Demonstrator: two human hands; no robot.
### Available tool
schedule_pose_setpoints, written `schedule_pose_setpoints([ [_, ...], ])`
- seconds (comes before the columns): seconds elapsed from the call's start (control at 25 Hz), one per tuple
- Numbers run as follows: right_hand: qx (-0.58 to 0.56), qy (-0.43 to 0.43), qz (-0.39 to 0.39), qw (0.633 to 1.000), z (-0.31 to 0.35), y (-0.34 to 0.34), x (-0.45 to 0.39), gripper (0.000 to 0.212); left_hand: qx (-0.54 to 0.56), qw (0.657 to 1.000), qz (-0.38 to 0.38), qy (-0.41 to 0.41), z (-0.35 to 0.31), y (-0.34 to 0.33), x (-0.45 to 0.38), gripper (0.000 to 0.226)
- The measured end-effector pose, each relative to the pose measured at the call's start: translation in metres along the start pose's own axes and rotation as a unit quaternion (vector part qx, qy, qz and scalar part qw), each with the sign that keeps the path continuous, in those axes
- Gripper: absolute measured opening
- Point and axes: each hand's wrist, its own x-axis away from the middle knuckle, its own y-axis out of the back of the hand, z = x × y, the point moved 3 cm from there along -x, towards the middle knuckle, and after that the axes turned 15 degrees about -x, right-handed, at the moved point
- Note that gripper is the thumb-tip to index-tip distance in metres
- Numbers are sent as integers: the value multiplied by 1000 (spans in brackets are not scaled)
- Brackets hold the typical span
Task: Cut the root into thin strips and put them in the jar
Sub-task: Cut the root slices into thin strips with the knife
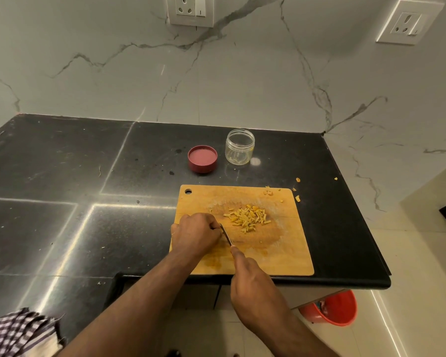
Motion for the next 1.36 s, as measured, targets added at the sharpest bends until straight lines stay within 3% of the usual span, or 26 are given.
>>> schedule_pose_setpoints([
  [0.28,-29,5,-3,1000,-5,10,27,54,6,1000,7,-4,2,-3,-2,12],
  [1.36,-41,11,-2,999,-5,7,5,54,28,999,18,24,5,-3,-2,9],
])
